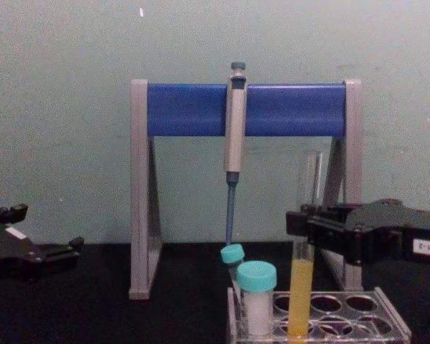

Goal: Pick up the test tube from the test tube rack, shake it, then place it back into the test tube rack.

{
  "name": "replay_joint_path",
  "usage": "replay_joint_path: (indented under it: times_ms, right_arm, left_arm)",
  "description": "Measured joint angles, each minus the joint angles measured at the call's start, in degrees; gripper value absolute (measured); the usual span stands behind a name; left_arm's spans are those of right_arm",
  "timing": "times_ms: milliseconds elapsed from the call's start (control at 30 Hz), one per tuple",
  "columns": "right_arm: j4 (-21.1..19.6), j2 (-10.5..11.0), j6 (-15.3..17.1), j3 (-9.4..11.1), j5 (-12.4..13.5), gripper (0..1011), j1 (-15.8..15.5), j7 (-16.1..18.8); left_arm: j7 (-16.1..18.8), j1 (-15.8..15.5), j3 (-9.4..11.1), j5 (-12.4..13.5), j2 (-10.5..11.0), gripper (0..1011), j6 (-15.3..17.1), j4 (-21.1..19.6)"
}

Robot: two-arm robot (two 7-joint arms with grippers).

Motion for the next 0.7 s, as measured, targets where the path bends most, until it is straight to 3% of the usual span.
replay_joint_path:
  times_ms: [700]
  right_arm:
    - [2.25, -0.90, 0.81, -1.15, -0.70, 233, 0.60, 0.19]
  left_arm:
    - [0.00, 0.00, 0.00, 0.00, 0.00, 1001, 0.00, 0.00]
